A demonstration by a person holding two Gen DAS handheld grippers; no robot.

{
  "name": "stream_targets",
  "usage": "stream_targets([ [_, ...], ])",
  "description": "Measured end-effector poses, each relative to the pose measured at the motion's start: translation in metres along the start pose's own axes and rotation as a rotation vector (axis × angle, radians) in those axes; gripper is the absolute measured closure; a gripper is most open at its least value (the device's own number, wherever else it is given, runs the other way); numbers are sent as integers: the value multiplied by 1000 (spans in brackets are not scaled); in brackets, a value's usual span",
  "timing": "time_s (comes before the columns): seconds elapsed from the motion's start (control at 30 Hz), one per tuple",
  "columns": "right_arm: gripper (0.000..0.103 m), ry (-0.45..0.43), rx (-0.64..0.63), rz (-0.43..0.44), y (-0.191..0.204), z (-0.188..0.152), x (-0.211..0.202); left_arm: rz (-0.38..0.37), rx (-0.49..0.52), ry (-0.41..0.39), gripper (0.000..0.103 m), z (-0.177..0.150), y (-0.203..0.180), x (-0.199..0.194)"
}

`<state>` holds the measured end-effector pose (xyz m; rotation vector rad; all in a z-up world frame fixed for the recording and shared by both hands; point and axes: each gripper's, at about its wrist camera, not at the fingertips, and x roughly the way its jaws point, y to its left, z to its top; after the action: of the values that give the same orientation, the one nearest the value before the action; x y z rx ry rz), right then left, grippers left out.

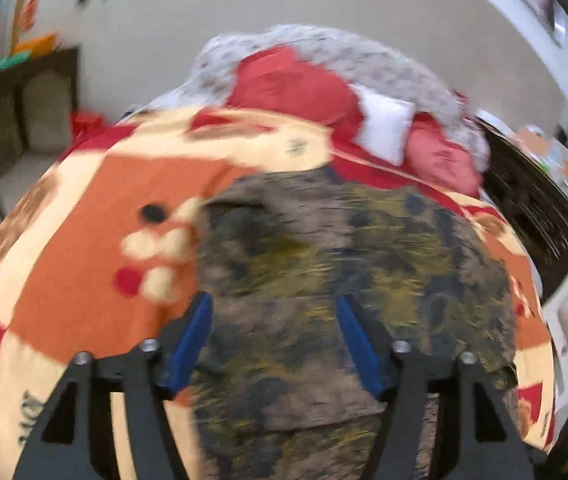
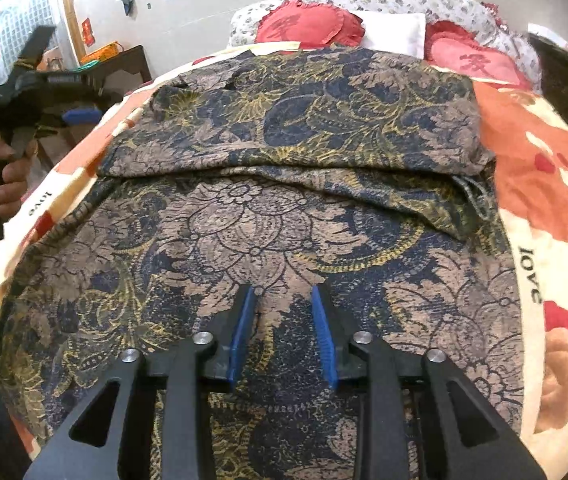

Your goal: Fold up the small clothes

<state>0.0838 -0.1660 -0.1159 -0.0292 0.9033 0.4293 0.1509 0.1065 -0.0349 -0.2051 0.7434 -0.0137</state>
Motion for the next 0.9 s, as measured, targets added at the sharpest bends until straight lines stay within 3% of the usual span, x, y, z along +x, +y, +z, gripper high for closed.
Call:
stream_targets([
  [0.07, 32, 18, -28, 59, 5, 4, 2, -19, 63, 50, 33, -6, -20, 18],
  [0.13, 23, 50, -68, 65, 14, 7, 5, 20, 92, 86, 46, -13, -27, 37],
  [0.17, 24, 79, -94, 46, 18, 10, 7, 69, 103, 122, 53, -19, -26, 50],
  [0.2, 28, 98, -109, 25, 21, 13, 7, 119, 106, 151, 72, -25, -20, 62],
  [0.23, 47, 90, -113, -4, 21, 20, 1, 175, 99, 161, 76, -33, -10, 70],
  [0.27, 60, 67, -107, -12, 19, 26, -4, 167, 79, 142, 77, -38, -1, 72],
  [0.33, 60, -36, -71, -62, 6, 46, -21, 118, 63, 87, 77, -48, 10, 68],
  [0.43, 67, -124, -10, -142, -22, 75, -22, 147, 60, 72, 77, -50, 9, 66],
  [0.53, 77, -117, 62, -191, -58, 92, 2, 155, 62, 72, 77, -50, 9, 66],
  [0.6, 83, -53, 102, -258, -88, 91, 26, 146, 53, 75, 77, -49, 11, 67],
  [0.63, 90, -66, 110, -243, -101, 85, 30, 137, 44, 77, 77, -48, 13, 68],
  [0.7, 90, -88, 139, -201, -112, 80, 25, 125, 30, 79, 77, -49, 14, 68],
  [0.83, 89, 1, 113, -217, -102, 101, 18, 106, 10, 79, 77, -51, 17, 66],
  [0.9, 89, -64, 125, -226, -107, 118, 0, 118, 20, 79, 77, -51, 16, 67],
])
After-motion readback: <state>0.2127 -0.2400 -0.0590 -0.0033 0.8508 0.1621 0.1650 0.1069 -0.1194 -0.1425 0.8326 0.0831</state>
